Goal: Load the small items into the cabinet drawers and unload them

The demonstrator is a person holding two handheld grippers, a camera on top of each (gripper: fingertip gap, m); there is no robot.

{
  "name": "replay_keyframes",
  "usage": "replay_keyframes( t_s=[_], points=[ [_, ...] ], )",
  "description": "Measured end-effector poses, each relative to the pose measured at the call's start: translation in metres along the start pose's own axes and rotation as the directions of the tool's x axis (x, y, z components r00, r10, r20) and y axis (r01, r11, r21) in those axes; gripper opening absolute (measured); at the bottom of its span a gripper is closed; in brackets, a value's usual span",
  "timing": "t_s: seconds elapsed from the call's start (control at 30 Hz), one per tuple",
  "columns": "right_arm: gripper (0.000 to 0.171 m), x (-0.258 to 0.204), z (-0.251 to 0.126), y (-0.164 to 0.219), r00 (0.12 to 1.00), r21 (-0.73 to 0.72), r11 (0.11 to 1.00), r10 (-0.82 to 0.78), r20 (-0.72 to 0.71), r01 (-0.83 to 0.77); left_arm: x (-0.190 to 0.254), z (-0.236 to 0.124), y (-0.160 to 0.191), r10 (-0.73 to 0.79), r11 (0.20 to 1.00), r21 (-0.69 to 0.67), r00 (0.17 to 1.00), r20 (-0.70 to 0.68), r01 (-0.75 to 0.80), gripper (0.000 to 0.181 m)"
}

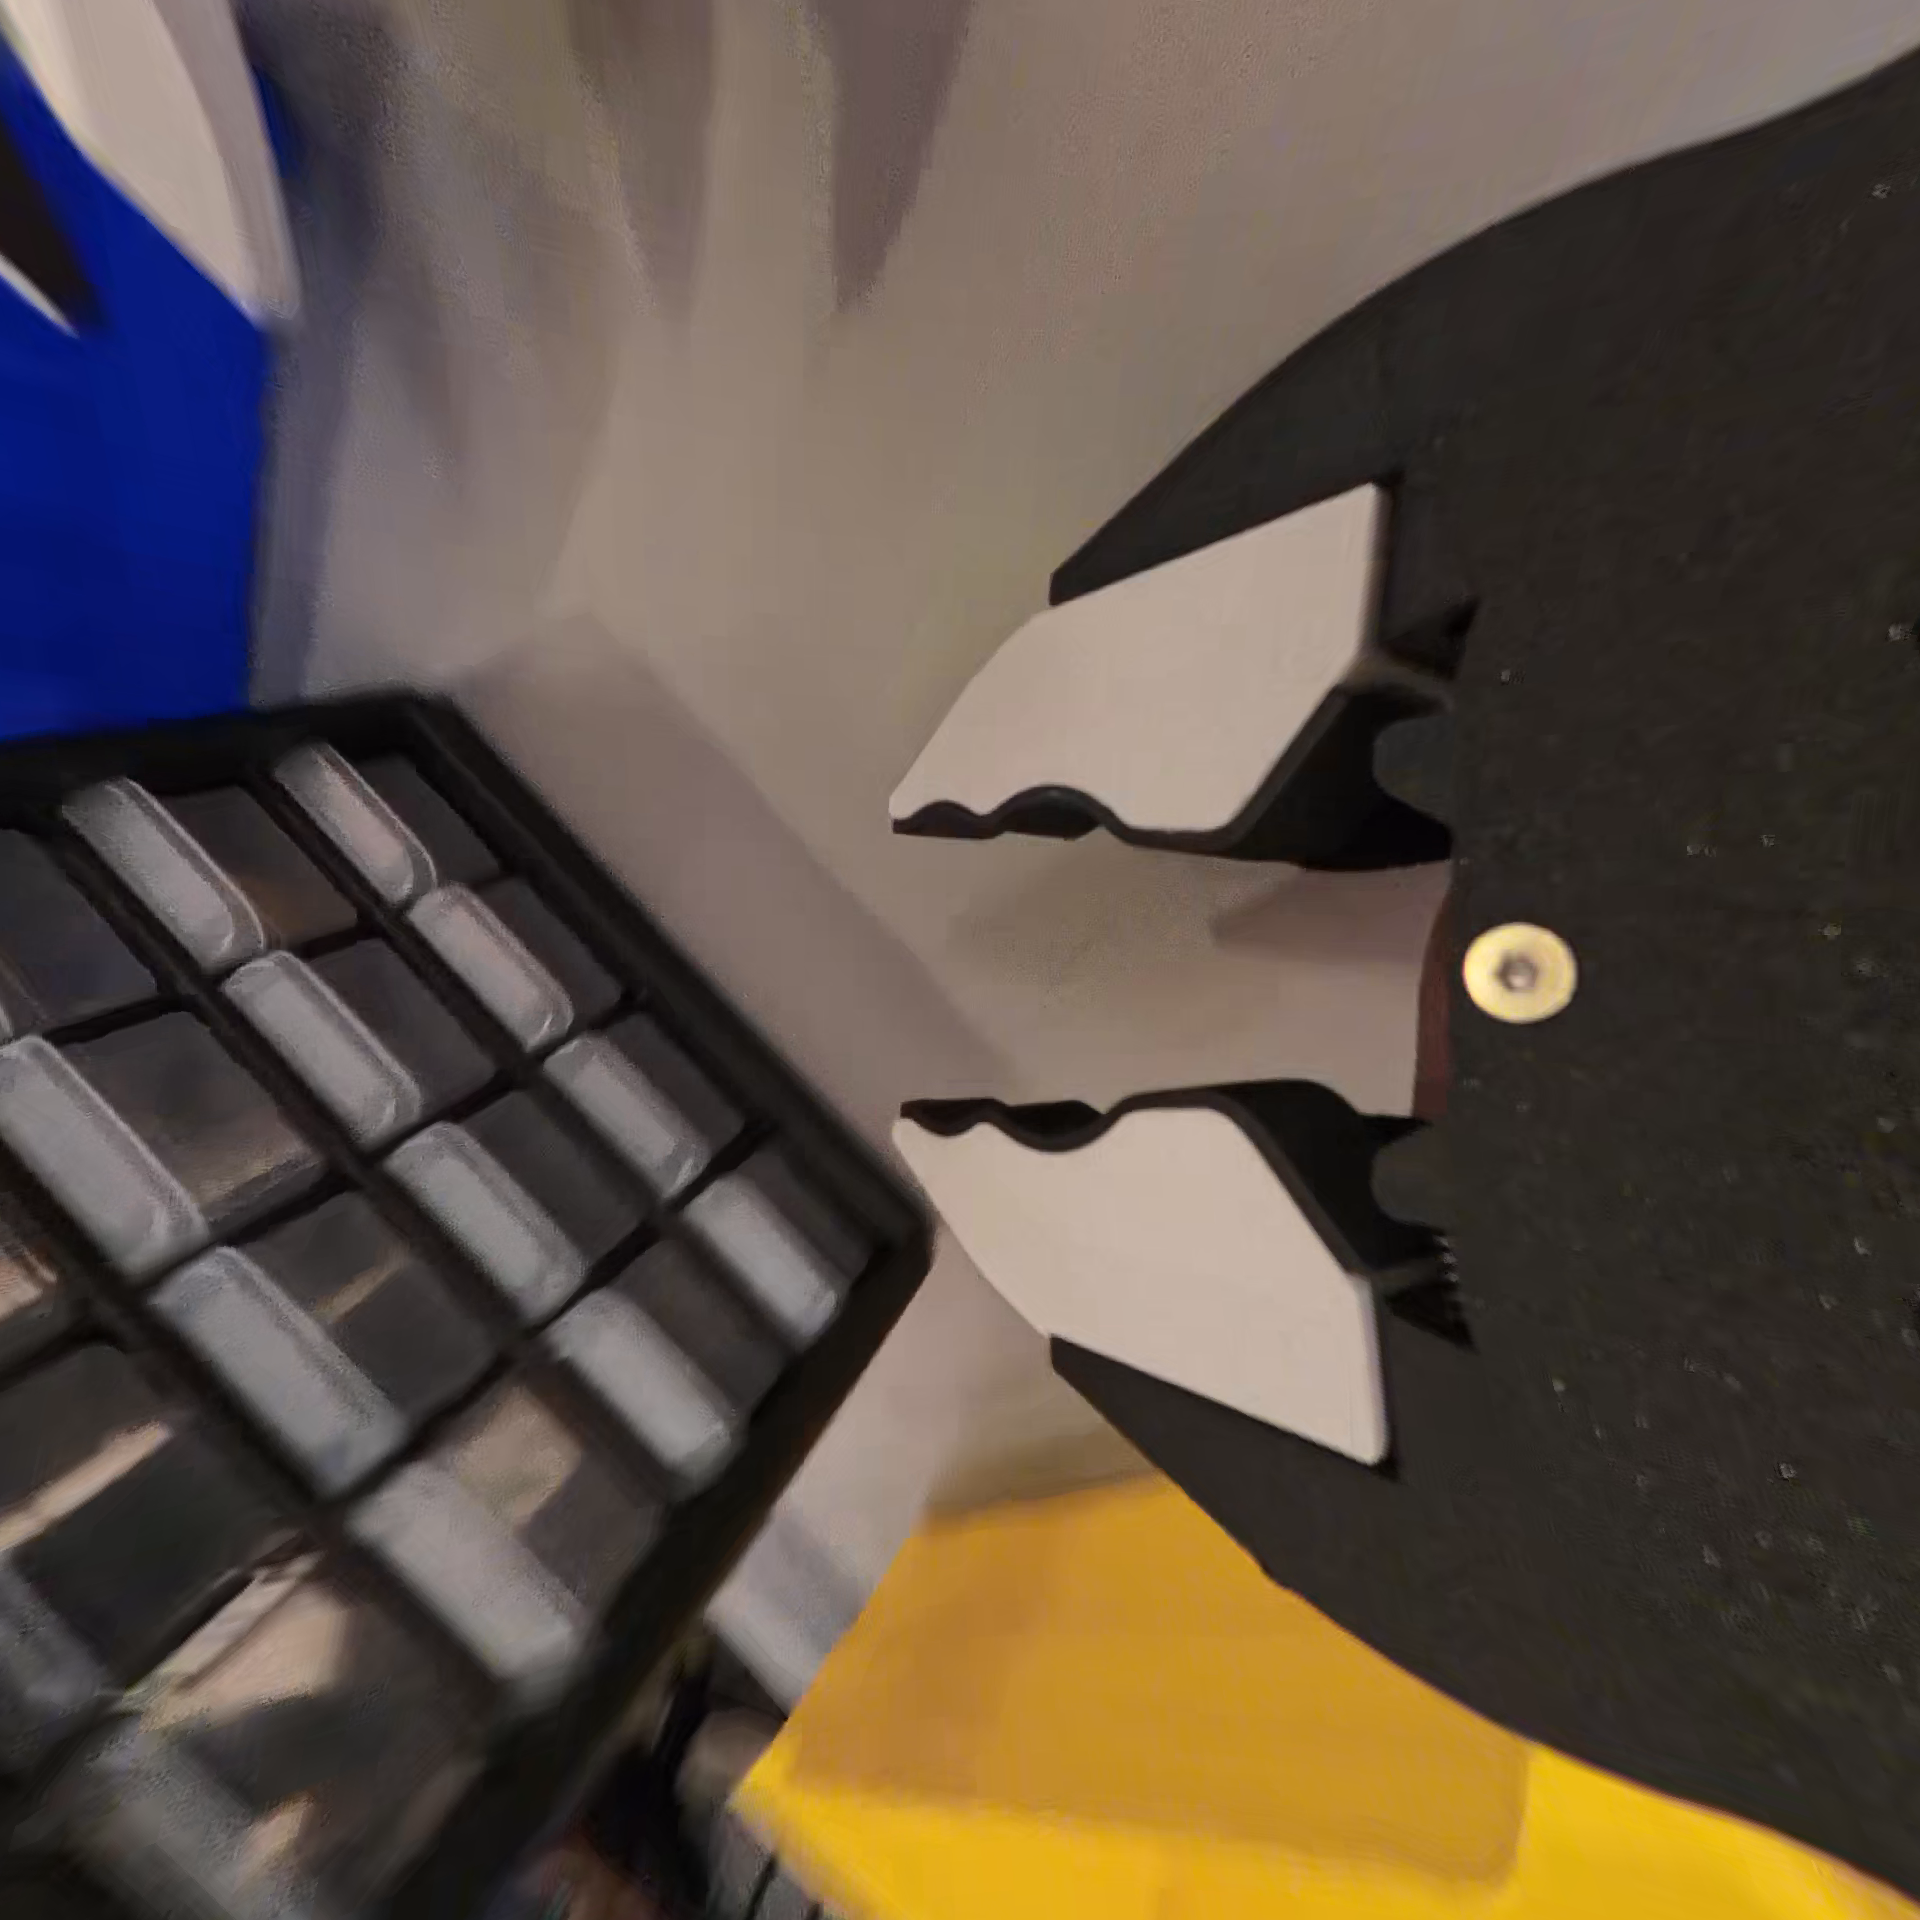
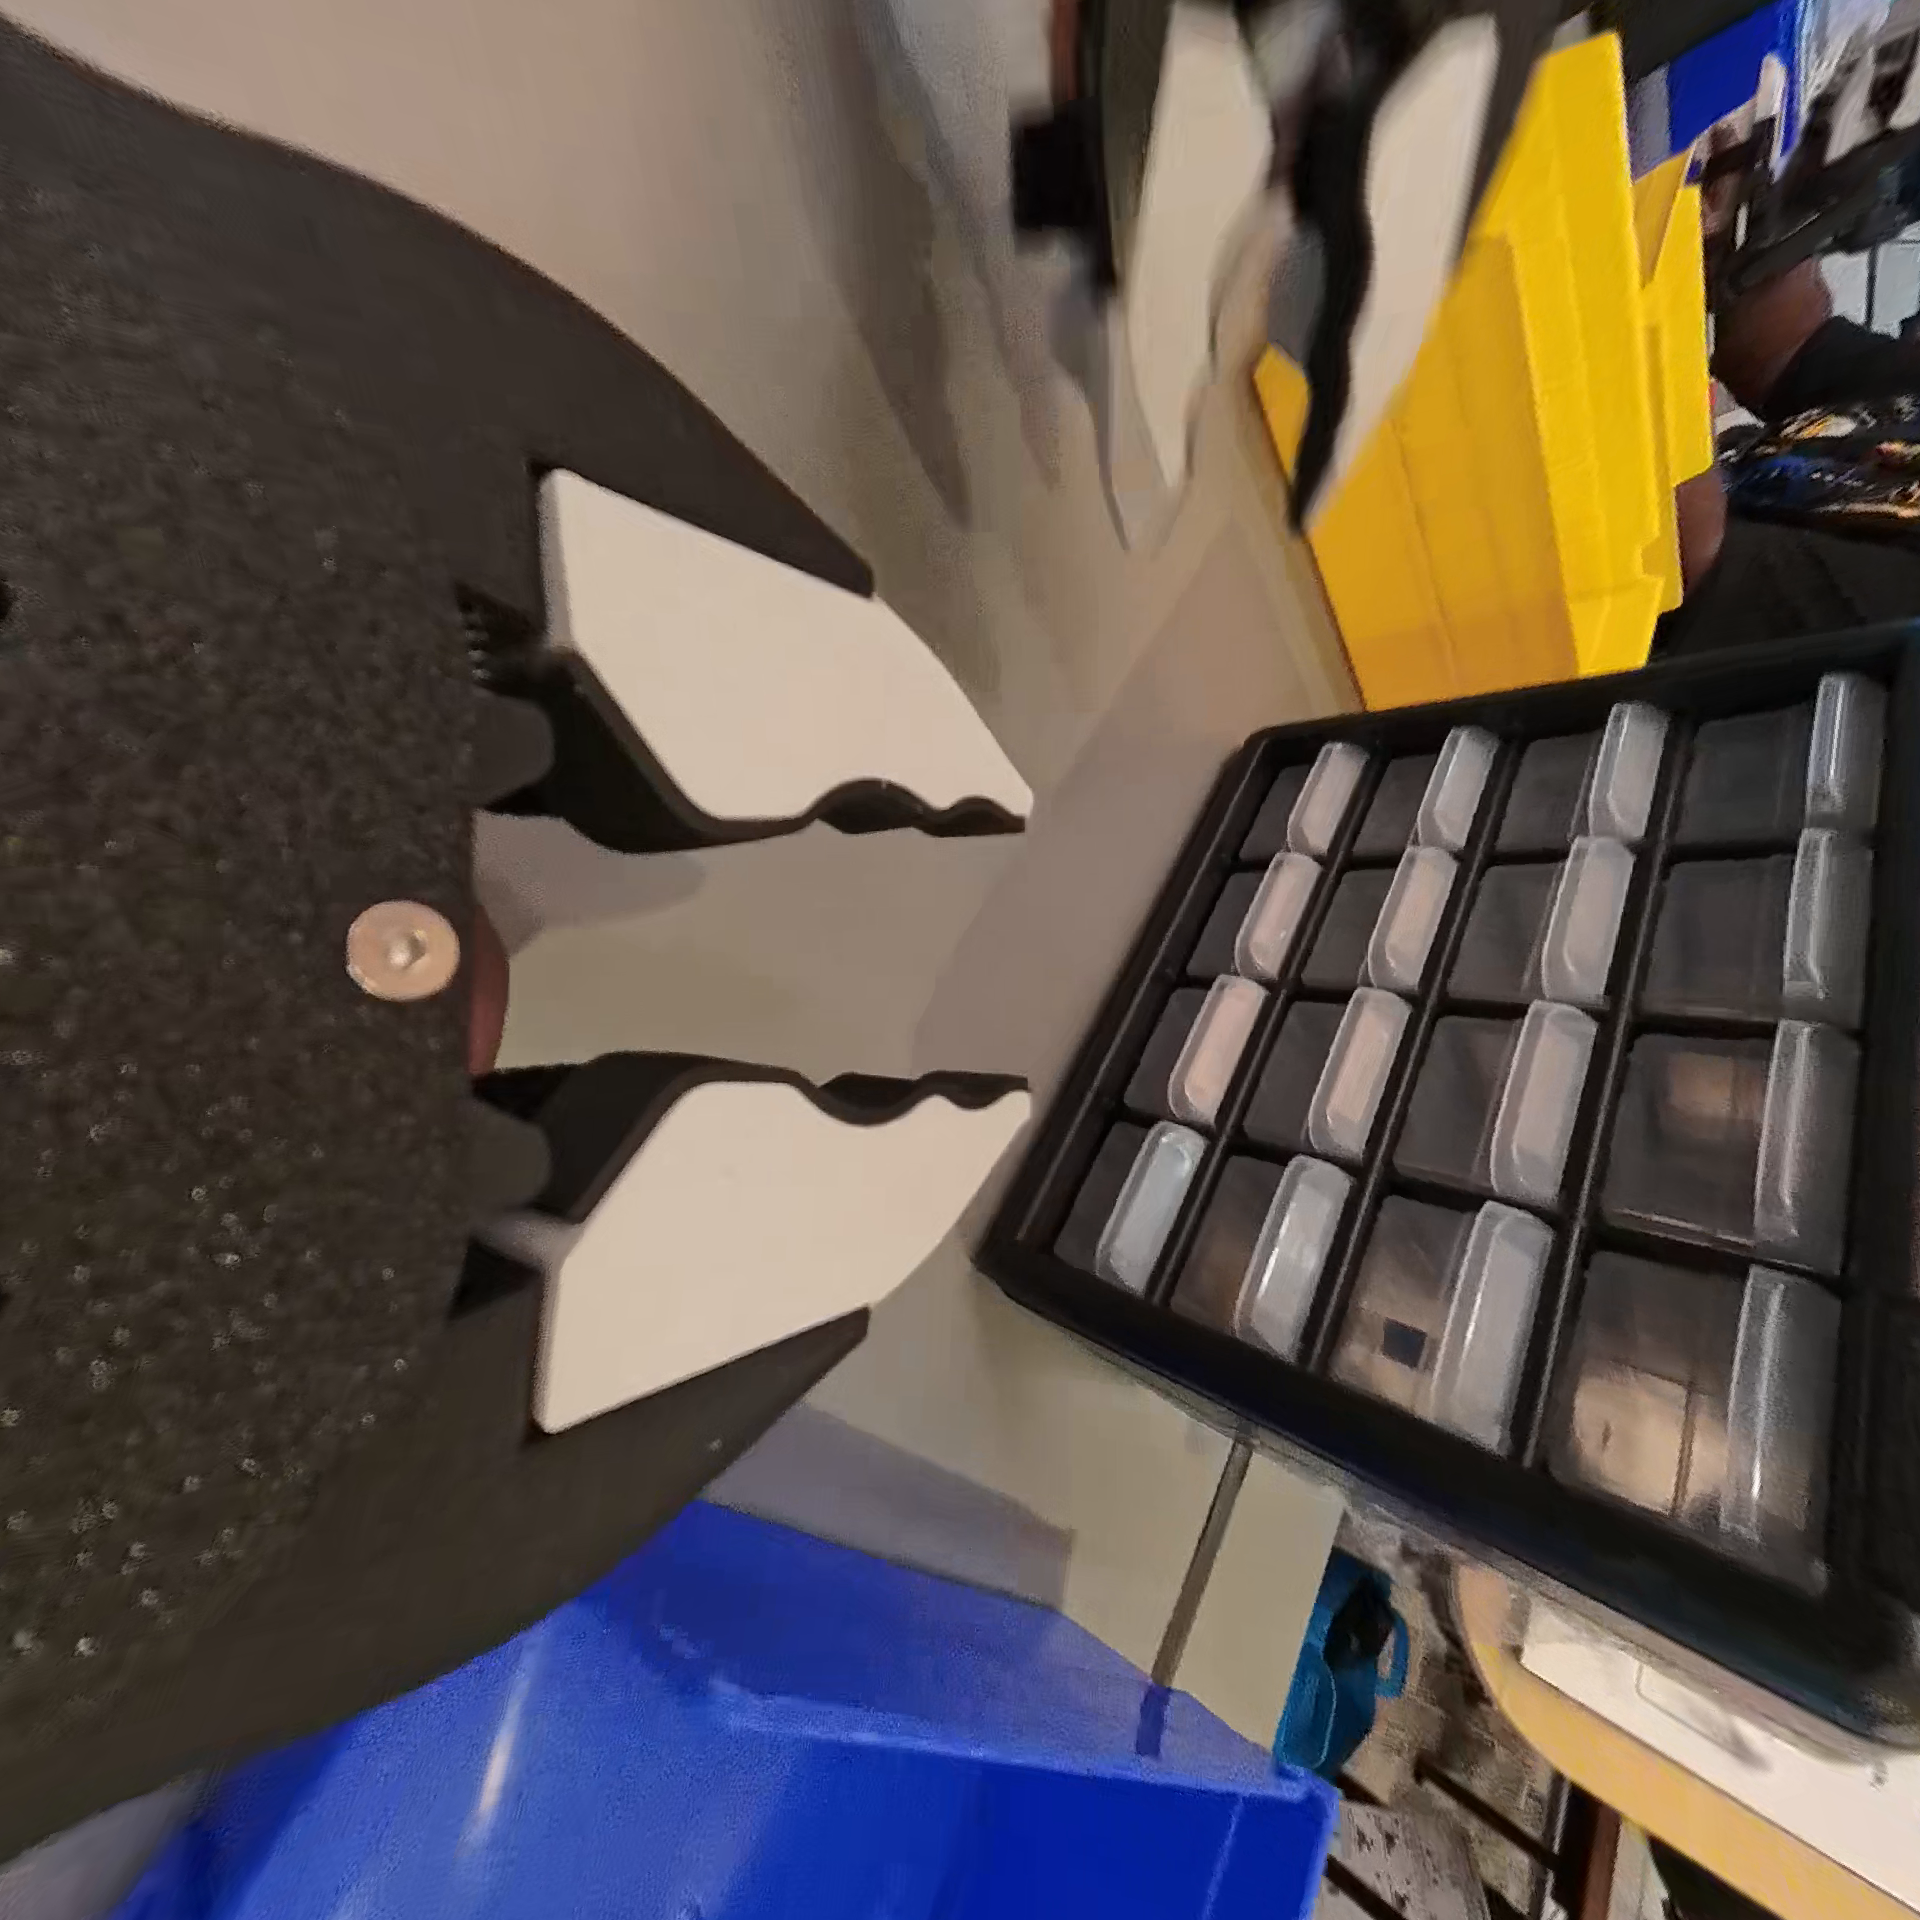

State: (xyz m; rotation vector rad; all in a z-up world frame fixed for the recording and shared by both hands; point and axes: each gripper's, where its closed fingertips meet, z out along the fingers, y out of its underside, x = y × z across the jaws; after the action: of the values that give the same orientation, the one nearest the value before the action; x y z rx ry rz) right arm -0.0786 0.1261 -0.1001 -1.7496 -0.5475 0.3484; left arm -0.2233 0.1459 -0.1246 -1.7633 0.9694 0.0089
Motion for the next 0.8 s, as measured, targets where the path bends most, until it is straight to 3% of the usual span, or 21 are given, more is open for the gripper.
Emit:
replay_keyframes(
  t_s=[0.07, 0.23, 0.37, 0.47, 0.6, 0.67, 0.8],
  points=[
    [0.042, -0.008, -0.014, 0.007, 1.000, 0.002, 1.000, -0.010, 0.000, 0.010, -0.007, 0.031, -0.015, 0.221, 0.975, -0.044, 0.969, 0.108, -0.218, 0.043],
    [0.042, -0.011, -0.028, 0.017, 0.999, -0.012, 0.999, 0.046, 0.010, -0.046, 0.006, 0.094, -0.041, 0.522, 0.853, -0.114, 0.844, 0.123, -0.510, 0.036],
    [0.042, -0.001, -0.030, 0.016, 0.998, 0.001, 0.998, 0.061, 0.006, -0.061, 0.000, 0.121, -0.055, 0.736, 0.672, -0.145, 0.632, 0.243, -0.726, 0.030],
    [0.042, -0.002, -0.032, 0.014, 0.995, 0.011, 0.995, 0.098, 0.032, -0.099, -0.001, 0.140, -0.049, 0.806, 0.584, -0.188, 0.538, 0.245, -0.790, 0.031],
    [0.042, -0.001, -0.036, 0.009, 0.996, 0.028, 0.996, 0.088, 0.028, -0.089, 0.004, 0.149, -0.049, 0.835, 0.534, -0.179, 0.482, 0.265, -0.826, 0.027],
    [0.042, 0.000, -0.037, 0.008, 0.998, 0.030, 0.997, 0.066, 0.018, -0.067, 0.004, 0.146, -0.055, 0.840, 0.505, -0.177, 0.435, 0.325, -0.845, 0.009],
    [0.042, 0.001, -0.035, 0.011, 0.998, 0.022, 0.997, 0.067, 0.017, -0.067, 0.007, 0.143, -0.055, 0.829, 0.510, -0.165, 0.432, 0.354, -0.844, 0.008]
  ],
)
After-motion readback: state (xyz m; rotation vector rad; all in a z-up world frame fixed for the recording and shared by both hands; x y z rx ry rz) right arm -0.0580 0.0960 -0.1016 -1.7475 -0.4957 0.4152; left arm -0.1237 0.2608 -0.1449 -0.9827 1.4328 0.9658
